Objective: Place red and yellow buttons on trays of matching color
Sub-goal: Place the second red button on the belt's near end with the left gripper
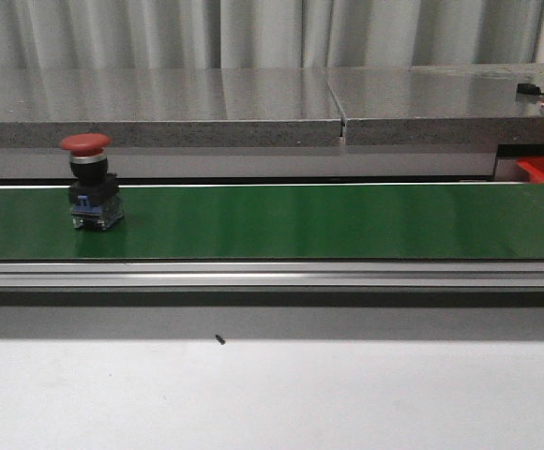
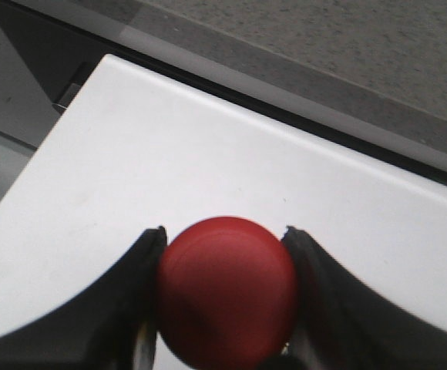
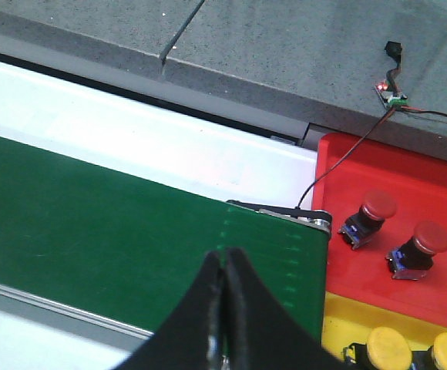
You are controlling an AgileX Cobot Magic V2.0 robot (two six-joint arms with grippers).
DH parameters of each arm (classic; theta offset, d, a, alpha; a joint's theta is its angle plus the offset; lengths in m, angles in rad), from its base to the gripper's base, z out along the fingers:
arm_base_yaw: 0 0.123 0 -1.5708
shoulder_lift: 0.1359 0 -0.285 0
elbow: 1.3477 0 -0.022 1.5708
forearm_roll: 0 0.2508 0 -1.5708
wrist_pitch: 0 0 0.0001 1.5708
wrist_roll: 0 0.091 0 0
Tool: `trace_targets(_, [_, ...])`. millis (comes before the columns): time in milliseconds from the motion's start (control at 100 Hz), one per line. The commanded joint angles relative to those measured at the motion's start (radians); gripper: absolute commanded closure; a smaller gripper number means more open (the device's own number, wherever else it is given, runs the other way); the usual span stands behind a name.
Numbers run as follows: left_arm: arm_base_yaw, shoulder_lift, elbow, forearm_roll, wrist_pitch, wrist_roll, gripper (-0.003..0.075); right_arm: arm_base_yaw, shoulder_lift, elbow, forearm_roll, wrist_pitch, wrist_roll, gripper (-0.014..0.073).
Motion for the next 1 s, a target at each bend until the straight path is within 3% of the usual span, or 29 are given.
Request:
trace_targets(0, [-0.027,-0.128,0.038,-0.005,-0.05,0.007,0.0703,0.002,-0.002,-0.025,-0.004,-0.066,-0.007,0.0662])
trace_targets(340, [-0.137,-0.323,0.311,-0.007,-0.074,0.02,0.0712,0.002,-0.002,-0.025,-0.004,-0.066,-0.007,0.0662])
trace_targets(690, [-0.212,-0.326,0.492,-0.05,-0.187,0.02,0.0712,0.002,-0.002,-0.025,-0.004,-0.066,-0.007,0.0662])
trace_targets(990, [-0.218,-0.319,0.553,-0.021,-0.232,0.02,0.0712,0.002,-0.002,-0.025,-0.004,-0.066,-0.007,0.0662])
